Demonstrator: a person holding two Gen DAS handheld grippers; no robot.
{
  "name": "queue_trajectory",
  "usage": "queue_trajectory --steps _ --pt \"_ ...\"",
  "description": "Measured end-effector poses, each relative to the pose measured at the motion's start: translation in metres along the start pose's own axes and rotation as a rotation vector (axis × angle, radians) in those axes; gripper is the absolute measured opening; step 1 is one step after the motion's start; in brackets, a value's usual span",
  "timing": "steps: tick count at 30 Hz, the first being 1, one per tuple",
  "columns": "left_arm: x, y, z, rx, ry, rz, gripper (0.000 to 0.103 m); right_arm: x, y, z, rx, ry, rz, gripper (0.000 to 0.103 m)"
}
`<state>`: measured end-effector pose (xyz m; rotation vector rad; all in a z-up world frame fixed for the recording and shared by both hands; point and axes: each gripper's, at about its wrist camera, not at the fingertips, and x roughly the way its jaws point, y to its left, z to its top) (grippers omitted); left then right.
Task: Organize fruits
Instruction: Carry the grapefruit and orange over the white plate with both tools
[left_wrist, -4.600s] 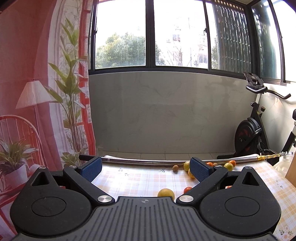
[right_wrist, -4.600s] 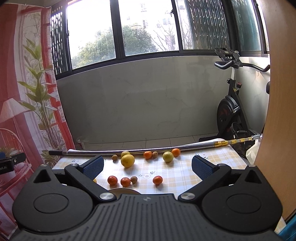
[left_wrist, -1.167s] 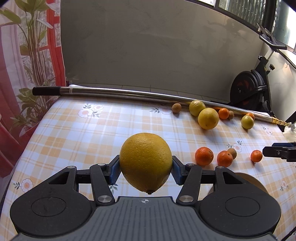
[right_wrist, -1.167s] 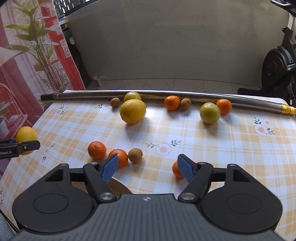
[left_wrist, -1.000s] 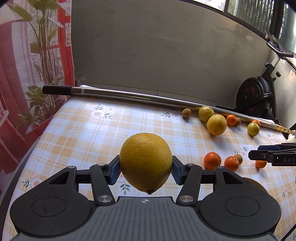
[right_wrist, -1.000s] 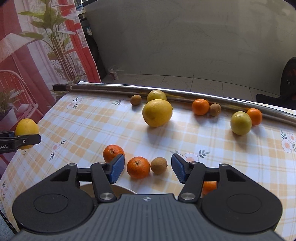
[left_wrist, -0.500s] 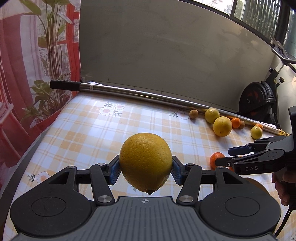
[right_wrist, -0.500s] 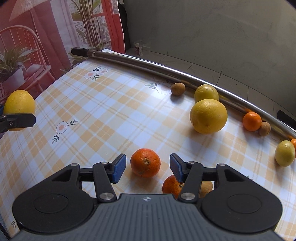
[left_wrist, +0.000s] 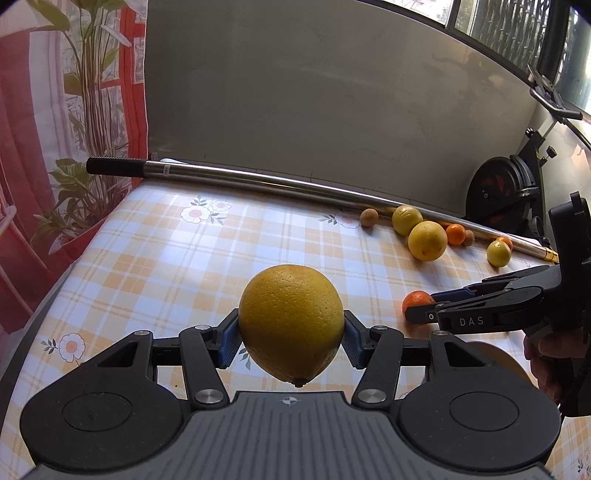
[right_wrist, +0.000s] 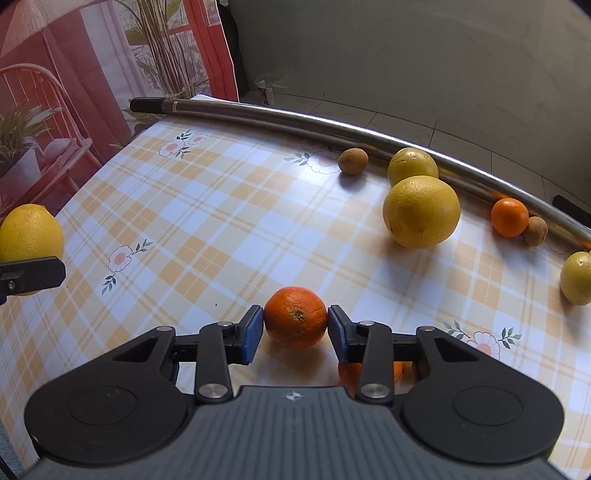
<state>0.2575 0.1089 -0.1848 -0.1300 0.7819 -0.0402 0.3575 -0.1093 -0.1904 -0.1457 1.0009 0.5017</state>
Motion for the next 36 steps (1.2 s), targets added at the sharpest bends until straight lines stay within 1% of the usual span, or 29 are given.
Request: queue_trajectory --steps 7,11,14,19,26,30,36 --pt "-0.01 -0.01 -0.002 0.03 -0.008 -0.025 0.058 -0.038 -0.001 -0.014 0.043 -0.095 -0.009 0.041" --pt "-0.017 -0.02 -0.003 0.055 -0.014 -0.054 0.058 -0.065 -0.006 -0.035 0.103 -0.136 -0.017 0.041" --pt "-0.02 -0.028 -0.007 0.07 -0.004 -0.08 0.058 -0.084 -0.01 -0.057 0.153 -0.152 -0.039 0.041" --pt "-0.018 -0.039 -0.014 0.094 0.025 -0.113 0.058 -0.104 -0.017 -0.092 0.205 -0.145 -0.095 0.041" --pt "-0.018 -0.059 -0.03 0.143 0.062 -0.148 0.058 -0.13 -0.029 -0.127 0.281 -0.15 -0.133 0.041" --pt "-0.018 -0.07 -0.04 0.173 0.087 -0.175 0.058 -0.135 -0.028 -0.14 0.292 -0.127 -0.134 0.041" --pt "-0.018 -0.088 -0.056 0.221 0.129 -0.21 0.058 -0.139 -0.014 -0.155 0.257 -0.113 -0.124 0.041"
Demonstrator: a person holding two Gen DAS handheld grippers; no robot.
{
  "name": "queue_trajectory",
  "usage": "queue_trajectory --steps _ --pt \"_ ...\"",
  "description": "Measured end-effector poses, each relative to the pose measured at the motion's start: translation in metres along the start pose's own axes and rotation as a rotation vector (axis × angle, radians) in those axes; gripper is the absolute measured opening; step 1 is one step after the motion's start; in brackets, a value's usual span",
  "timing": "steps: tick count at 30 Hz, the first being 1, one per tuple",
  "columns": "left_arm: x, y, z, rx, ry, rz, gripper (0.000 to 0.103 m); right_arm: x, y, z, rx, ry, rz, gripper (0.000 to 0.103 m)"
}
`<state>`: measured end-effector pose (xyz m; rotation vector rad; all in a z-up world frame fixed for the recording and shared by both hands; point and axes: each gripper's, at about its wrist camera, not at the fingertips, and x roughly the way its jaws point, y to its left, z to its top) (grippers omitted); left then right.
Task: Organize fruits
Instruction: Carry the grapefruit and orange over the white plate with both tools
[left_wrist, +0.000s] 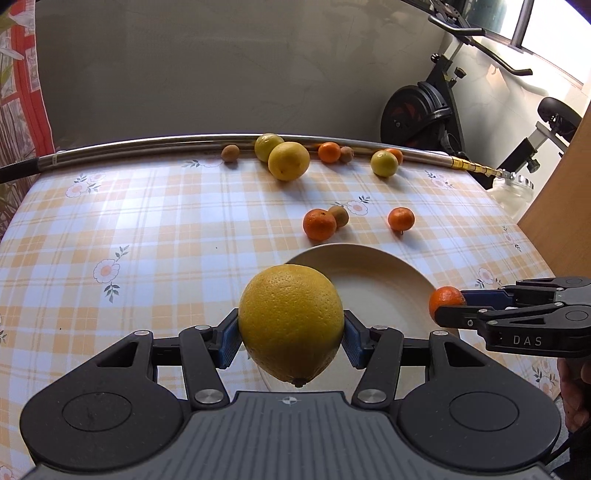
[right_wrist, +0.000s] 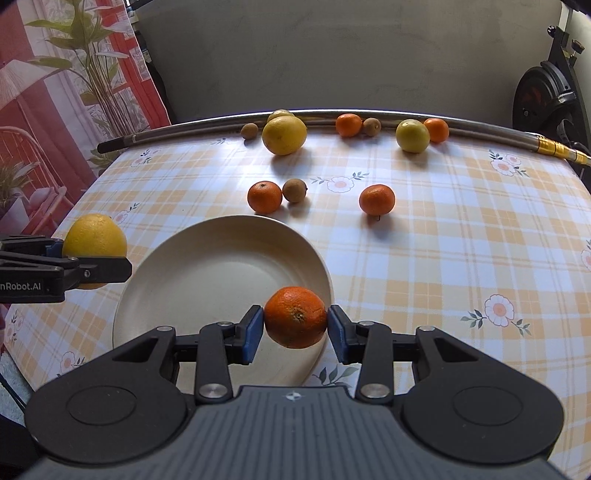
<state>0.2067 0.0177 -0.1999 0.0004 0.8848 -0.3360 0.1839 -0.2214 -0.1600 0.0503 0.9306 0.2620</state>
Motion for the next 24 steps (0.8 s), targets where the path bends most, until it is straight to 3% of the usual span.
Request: queue_trajectory --steps 11,24 --pt "0.018 -0.006 -0.013 0.009 0.086 -0.047 0.058 0.001 0.012 -0.012 -0.024 0.039 0.03 0.041" --pt "0.026 -0.01 -0.021 0.015 0.132 -0.073 0.058 0.004 0.017 -0.016 -0.046 0.075 0.033 0.041"
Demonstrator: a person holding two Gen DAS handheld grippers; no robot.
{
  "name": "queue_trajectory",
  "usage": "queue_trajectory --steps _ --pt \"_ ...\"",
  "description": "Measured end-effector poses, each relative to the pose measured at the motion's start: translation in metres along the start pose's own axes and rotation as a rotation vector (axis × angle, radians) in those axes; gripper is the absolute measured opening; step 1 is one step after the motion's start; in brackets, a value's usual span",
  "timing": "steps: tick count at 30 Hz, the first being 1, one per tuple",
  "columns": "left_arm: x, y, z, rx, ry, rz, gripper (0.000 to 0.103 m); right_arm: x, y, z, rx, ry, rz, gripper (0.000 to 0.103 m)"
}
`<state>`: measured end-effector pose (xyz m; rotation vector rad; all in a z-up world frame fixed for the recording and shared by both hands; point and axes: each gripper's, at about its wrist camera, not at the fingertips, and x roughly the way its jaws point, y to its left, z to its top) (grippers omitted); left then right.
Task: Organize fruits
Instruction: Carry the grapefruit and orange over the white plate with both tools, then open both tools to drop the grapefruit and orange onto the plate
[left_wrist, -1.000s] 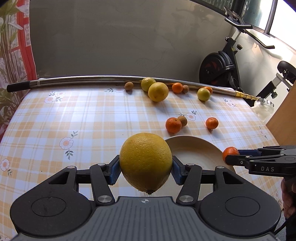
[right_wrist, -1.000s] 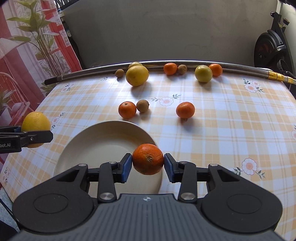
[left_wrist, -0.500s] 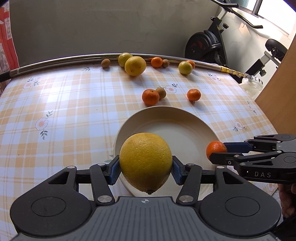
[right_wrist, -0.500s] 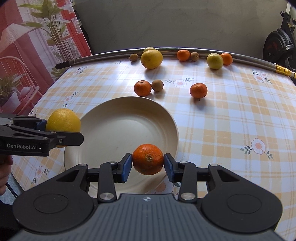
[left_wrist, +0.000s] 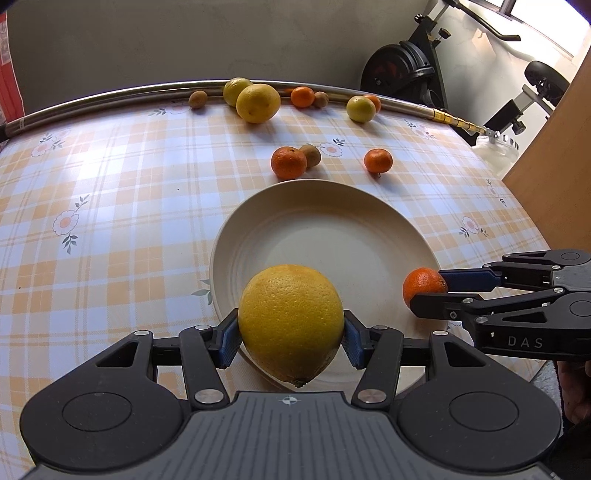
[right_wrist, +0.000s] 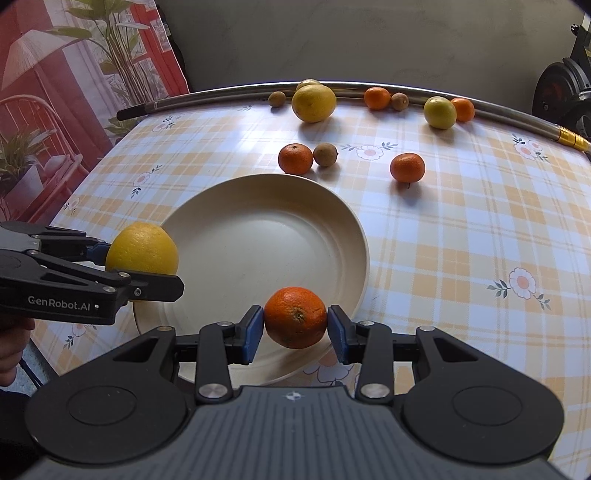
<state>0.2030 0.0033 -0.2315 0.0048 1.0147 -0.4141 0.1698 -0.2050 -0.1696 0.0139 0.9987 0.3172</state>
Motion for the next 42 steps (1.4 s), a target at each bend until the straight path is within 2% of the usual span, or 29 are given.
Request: queue_trajectory --steps 24,42 --pt "0.02 -0.001 -0.002 0.022 0.052 -0.059 0.058 0.01 0.004 -0.002 -0.016 0.033 0.014 0.041" --pt "0.014 0.006 0.0 -0.025 0.024 -0.066 0.059 0.012 0.006 -0.002 -0.026 0.045 0.011 0.042"
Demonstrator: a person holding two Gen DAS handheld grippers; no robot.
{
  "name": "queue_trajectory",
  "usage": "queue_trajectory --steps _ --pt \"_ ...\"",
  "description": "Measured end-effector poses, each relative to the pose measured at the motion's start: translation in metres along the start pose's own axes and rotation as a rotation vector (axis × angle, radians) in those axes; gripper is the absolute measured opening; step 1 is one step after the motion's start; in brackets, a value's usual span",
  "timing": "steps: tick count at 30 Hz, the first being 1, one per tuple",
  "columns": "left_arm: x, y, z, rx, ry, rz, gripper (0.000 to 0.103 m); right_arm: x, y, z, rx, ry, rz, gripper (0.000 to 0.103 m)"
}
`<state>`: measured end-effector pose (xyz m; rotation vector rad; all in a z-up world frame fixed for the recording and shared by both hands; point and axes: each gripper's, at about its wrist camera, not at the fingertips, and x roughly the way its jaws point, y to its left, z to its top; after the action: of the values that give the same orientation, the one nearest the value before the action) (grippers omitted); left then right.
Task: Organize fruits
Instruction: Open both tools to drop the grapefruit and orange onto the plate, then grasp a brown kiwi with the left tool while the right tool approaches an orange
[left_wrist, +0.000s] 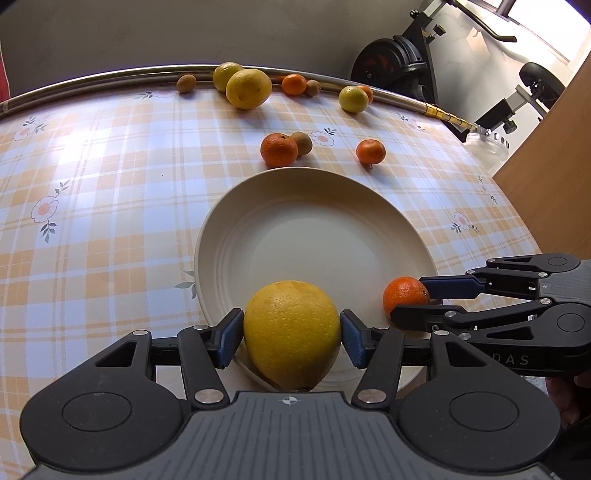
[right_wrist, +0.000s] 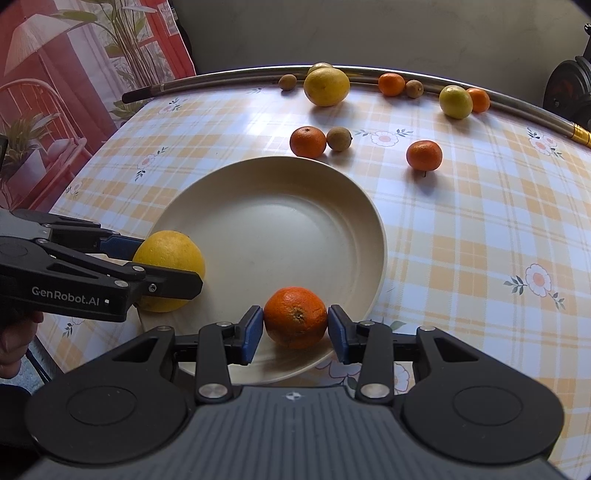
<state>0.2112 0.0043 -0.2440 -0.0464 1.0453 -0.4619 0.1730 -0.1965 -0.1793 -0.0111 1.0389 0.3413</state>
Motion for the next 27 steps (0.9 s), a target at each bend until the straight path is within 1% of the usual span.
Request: queue_trajectory --steps 7,15,19,27 --pt "-0.007 0.001 0.001 -0.01 -0.026 0.01 0.06 -0.004 0.0 0.002 -0.003 -0.01 -0.007 0.042" --pt "-0.022 0.001 0.007 -0.013 -0.081 0.008 0.06 -0.016 -0.002 0.01 0.001 -0.047 -0.013 0.042" --pt "-0.033 0.004 0.013 -0.031 -0.124 -0.011 0.06 -0.024 -0.01 0.016 0.017 -0.078 -0.026 0.042" --pt "-0.058 0.015 0.033 -0.064 -0.206 0.019 0.06 -0.043 -0.036 0.031 0.068 -0.147 -0.072 0.042"
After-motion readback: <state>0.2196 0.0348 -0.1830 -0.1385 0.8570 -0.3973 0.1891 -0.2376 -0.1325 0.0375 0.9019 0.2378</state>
